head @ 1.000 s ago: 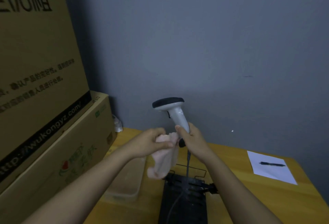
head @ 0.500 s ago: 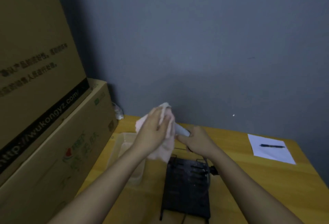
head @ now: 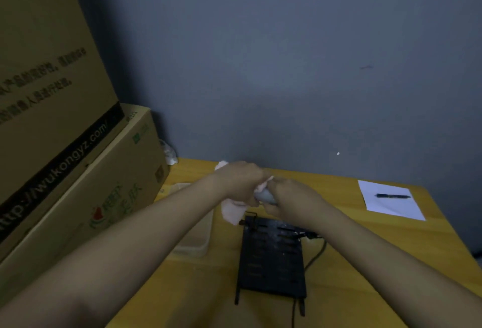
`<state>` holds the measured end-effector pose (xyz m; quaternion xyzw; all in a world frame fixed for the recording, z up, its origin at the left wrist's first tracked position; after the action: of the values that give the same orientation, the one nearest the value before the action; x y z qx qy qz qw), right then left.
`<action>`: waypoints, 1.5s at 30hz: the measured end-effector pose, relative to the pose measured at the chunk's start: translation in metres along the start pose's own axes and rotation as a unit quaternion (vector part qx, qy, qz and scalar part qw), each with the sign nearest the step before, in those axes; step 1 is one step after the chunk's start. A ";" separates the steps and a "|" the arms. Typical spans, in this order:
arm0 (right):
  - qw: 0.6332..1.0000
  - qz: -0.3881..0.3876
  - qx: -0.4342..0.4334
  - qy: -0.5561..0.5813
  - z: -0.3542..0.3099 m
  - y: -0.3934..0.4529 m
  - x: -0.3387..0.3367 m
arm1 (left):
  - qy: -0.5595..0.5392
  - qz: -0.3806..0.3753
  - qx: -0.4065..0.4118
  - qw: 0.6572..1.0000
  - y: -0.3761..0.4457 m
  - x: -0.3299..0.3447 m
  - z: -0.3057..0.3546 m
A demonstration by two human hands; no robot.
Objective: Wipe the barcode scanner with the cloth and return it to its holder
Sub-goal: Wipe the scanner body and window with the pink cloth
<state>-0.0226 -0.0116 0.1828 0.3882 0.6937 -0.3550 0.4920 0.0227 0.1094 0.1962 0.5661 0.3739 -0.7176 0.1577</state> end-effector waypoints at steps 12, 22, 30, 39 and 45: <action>0.871 -0.010 0.180 0.457 0.027 0.007 0.016 | -0.155 0.220 -0.023 0.963 0.000 0.047 0.011; 0.852 0.046 0.197 0.483 0.028 0.004 0.028 | -0.392 0.111 -0.033 0.913 -0.014 0.092 -0.014; 0.949 0.105 0.131 0.266 0.011 0.008 0.060 | -0.691 0.111 -0.109 0.706 -0.012 0.072 -0.016; 0.877 -0.034 0.080 0.473 -0.021 0.017 0.111 | -0.826 0.144 -0.194 0.510 -0.038 0.124 -0.050; 0.924 -0.171 0.125 0.318 -0.023 0.057 0.200 | -0.828 0.119 -0.204 0.508 -0.069 0.152 -0.075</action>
<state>-0.0241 0.0722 -0.0086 0.4146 0.8193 -0.3758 0.1251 -0.0168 0.2386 0.0738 -0.2943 0.1382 -0.7383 0.5909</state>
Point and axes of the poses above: each hand's wrist, its own y-axis towards the middle knuckle, its own x-axis out of the palm, z = x × y, the point moved 2 cm from there along y, towards the middle knuckle, and after that the axes turned 9 degrees about -z, right-handed, at the moved point
